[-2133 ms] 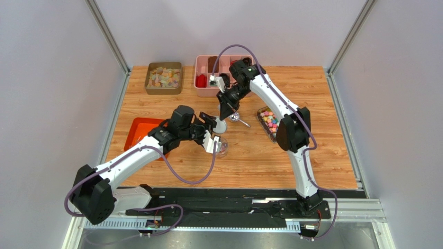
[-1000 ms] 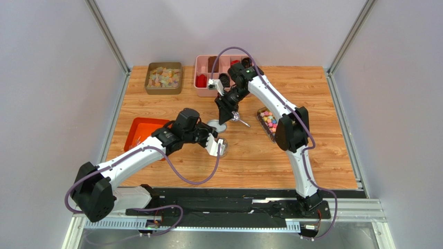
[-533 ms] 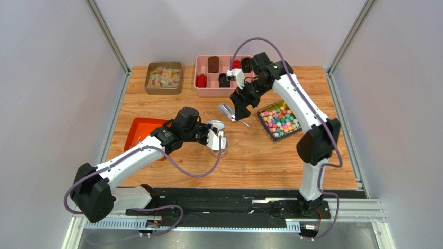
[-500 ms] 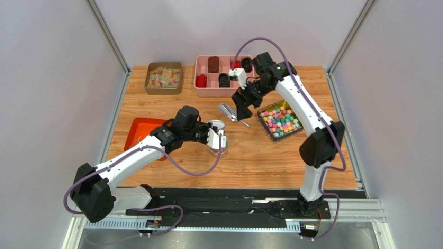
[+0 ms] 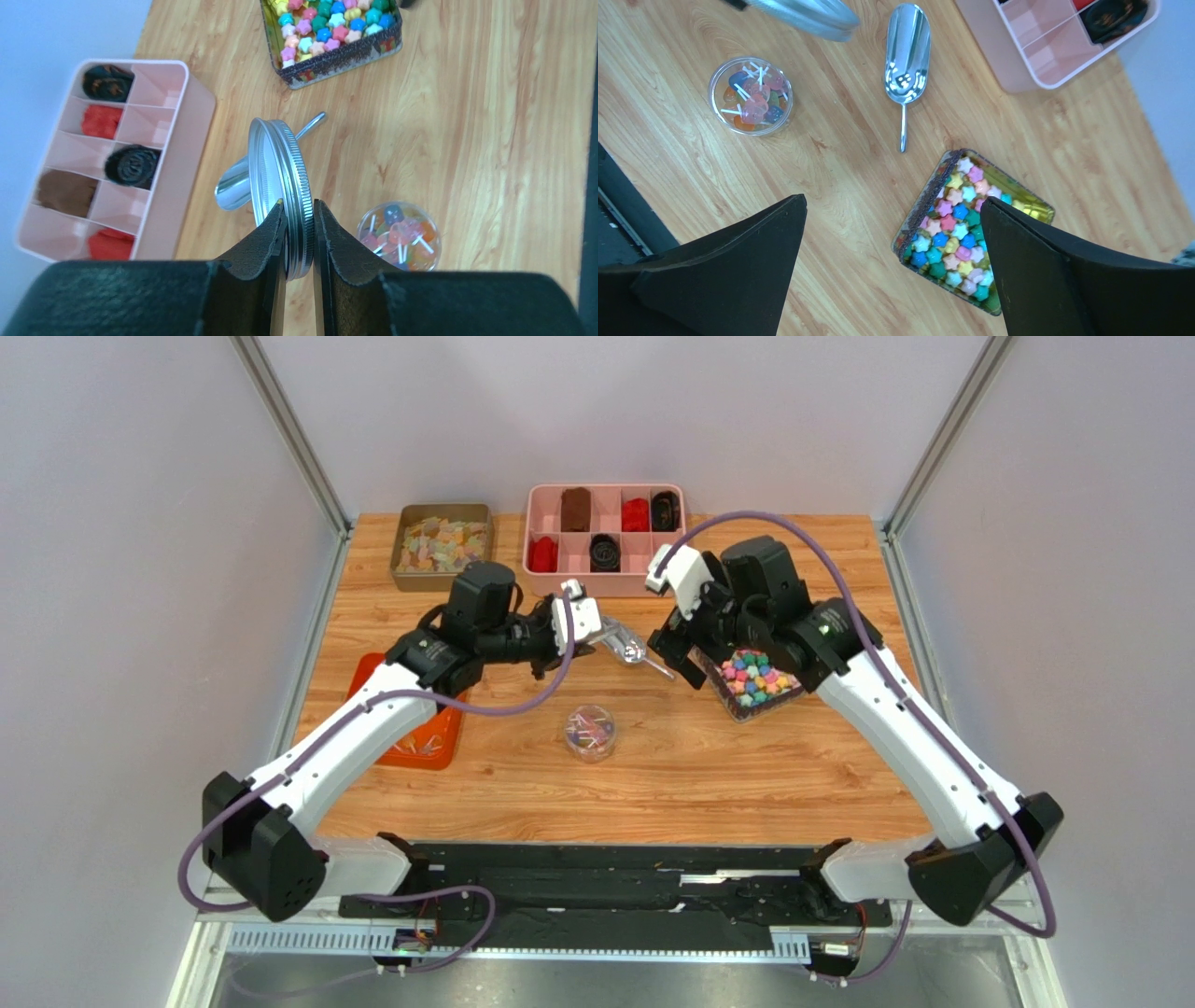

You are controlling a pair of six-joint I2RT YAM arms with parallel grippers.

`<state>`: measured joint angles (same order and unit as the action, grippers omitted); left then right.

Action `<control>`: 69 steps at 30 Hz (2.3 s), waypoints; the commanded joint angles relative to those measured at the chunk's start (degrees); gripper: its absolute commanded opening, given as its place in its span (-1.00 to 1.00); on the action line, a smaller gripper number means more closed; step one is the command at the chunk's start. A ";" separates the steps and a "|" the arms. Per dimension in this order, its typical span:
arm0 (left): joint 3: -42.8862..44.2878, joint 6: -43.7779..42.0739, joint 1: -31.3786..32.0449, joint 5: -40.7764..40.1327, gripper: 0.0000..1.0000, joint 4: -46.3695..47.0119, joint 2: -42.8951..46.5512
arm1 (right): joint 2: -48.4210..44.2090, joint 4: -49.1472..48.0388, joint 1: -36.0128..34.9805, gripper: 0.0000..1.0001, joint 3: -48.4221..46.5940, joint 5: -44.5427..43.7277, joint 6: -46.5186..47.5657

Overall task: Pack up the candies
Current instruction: Move the storage box to the center of the board.

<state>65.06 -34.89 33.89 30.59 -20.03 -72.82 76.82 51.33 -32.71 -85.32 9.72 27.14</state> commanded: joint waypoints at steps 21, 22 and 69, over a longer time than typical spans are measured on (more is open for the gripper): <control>14.75 58.44 -17.37 47.28 -0.46 22.55 -26.32 | 1.58 -23.90 -19.41 1.00 8.06 -23.16 8.73; 14.23 60.89 -17.37 48.41 -0.46 23.71 -26.76 | 2.02 -24.34 -19.41 1.00 7.89 -22.99 8.38; 7.45 81.13 -18.16 48.51 -0.59 49.74 -27.47 | 9.41 -41.48 -21.26 0.95 13.42 -31.33 -0.59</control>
<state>72.75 45.93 15.99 78.76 26.59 -100.53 86.19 14.70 -53.49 -72.20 -20.32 26.81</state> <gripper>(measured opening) 0.225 0.994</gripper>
